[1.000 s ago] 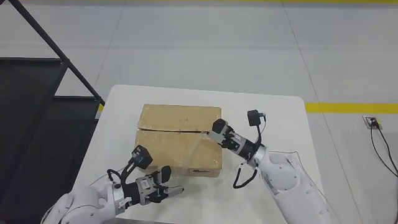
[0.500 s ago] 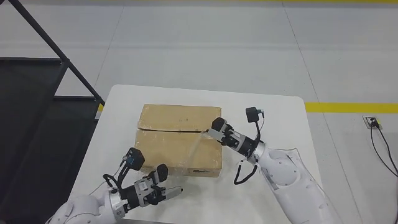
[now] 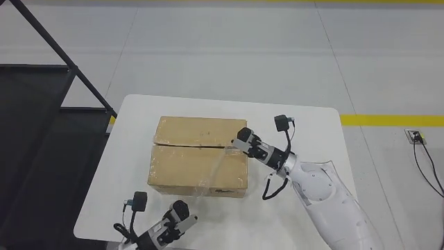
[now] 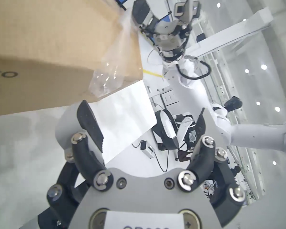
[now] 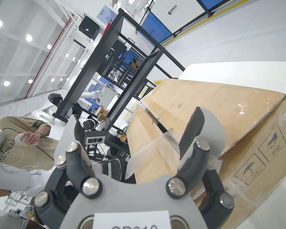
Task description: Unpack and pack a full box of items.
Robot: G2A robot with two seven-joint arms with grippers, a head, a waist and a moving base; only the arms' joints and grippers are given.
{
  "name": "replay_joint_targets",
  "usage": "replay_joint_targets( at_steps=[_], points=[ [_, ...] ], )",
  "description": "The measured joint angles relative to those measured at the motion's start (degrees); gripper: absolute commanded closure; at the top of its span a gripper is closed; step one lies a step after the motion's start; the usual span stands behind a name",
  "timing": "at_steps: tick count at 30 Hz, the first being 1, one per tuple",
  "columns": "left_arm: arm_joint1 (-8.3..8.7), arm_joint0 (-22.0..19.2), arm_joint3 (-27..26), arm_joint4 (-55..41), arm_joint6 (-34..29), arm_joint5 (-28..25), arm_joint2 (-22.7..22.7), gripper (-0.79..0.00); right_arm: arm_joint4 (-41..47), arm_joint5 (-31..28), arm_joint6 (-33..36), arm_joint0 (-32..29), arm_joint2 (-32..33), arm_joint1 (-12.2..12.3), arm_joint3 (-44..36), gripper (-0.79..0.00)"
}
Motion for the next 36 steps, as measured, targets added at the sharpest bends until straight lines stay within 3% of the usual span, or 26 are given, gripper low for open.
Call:
replay_joint_targets(
  at_steps=[5,7,11,15,19,25,30,34,36],
  points=[
    [-0.60,-3.6,2.6,2.5,0.8,6.0,2.8,-0.785,0.2,-0.5,0.2,0.0,0.1,0.1,0.3,-0.785],
    [-0.83,-4.8,3.7,2.2,1.0,6.9,3.7,-0.733,0.2,-0.7,0.0,-0.3,0.5,0.2,0.3,-0.785],
    [-0.92,-6.5,3.8,6.0,4.6,8.2,3.5,-0.785,0.4,-1.0,-0.2,-1.0,1.0,0.4,0.1,-0.785],
    [-1.01,-4.2,1.7,22.6,12.9,7.2,4.5,-0.785,0.6,-1.1,-0.3,-1.4,1.3,0.6,-0.1,-0.785],
    [-0.55,-1.4,-0.7,35.9,14.2,5.6,3.5,-0.785,0.8,-1.1,-0.1,-1.5,1.3,0.6,-0.2,-0.785],
    [-0.39,2.3,-5.0,43.0,17.8,6.4,2.2,-0.785,1.1,-1.2,0.1,-1.1,1.1,0.7,0.2,-0.785],
    [-0.38,4.1,-8.8,54.7,22.4,13.2,0.2,-0.785,1.5,-1.4,0.5,-0.4,0.8,0.7,0.8,-0.785],
    [-0.39,3.0,-9.8,71.1,22.4,22.1,-0.2,-0.785,1.8,-1.6,1.0,0.2,0.4,0.6,1.4,-0.785],
    [-0.42,2.7,-9.6,76.2,22.0,24.0,0.1,-0.785,1.9,-1.7,1.1,0.4,0.3,0.6,1.6,-0.785]
  ],
)
